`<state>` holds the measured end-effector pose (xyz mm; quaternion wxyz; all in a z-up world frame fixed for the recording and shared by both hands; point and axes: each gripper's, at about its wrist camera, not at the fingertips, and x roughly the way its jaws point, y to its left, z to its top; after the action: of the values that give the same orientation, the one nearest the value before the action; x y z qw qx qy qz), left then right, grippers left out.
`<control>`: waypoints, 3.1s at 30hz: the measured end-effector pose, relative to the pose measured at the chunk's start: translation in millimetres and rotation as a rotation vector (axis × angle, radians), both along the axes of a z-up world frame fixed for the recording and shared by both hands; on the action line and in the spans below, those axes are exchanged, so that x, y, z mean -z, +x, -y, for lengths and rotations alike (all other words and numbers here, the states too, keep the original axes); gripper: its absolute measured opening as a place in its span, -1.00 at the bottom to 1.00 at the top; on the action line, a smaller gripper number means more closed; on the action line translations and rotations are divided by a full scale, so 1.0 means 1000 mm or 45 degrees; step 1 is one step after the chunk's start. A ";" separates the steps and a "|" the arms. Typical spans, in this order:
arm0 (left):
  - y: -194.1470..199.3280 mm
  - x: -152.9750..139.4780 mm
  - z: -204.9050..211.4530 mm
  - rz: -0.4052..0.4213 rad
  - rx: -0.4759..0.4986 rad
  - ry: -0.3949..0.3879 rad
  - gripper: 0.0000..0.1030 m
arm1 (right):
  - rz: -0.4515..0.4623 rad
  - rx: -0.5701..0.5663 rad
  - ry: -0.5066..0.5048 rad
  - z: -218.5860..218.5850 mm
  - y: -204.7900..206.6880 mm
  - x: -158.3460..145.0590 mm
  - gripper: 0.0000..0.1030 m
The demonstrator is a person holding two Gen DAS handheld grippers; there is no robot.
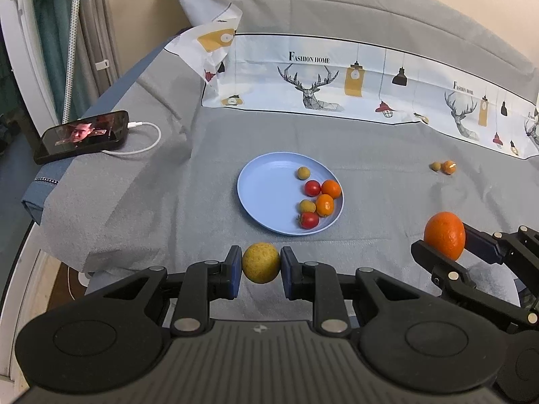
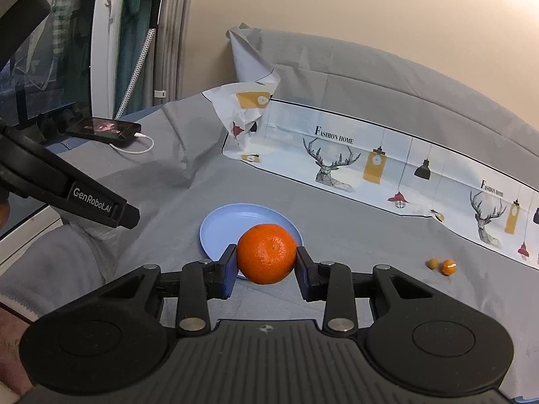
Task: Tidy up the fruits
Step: 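Carry the tangerine with the right gripper while the left gripper carries the yellow fruit to the plate, then open the right gripper over the plate while the left gripper releases the yellow fruit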
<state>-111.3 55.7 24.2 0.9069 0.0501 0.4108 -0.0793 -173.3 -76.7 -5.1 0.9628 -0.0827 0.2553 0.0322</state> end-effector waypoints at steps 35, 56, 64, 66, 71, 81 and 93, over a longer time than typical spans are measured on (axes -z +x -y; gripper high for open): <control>0.018 0.020 0.002 -0.082 0.008 0.007 -0.48 | -0.102 0.005 0.033 0.007 0.016 0.014 -0.28; 0.100 0.037 0.004 -0.173 -0.067 0.002 -0.48 | -0.218 0.048 0.075 0.021 0.075 0.041 -0.28; 0.173 0.063 0.020 -0.221 -0.074 -0.009 -0.48 | -0.258 0.059 0.090 0.032 0.132 0.059 -0.28; 0.189 0.072 0.023 -0.237 -0.076 -0.009 -0.48 | -0.270 0.044 0.081 0.033 0.149 0.067 -0.28; 0.227 0.093 0.036 -0.241 -0.041 0.005 -0.48 | -0.294 -0.003 0.046 0.033 0.192 0.086 -0.28; 0.276 0.140 0.045 -0.311 -0.031 0.066 -0.49 | -0.359 -0.100 -0.013 0.019 0.254 0.123 -0.28; 0.224 0.107 0.028 -0.194 -0.023 0.092 0.99 | -0.375 -0.120 -0.036 0.014 0.233 0.103 0.80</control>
<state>112.9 28.0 -82.7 0.8713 0.0728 0.4817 -0.0598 59.3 -90.7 -108.3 0.9110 -0.1026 0.3901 0.0854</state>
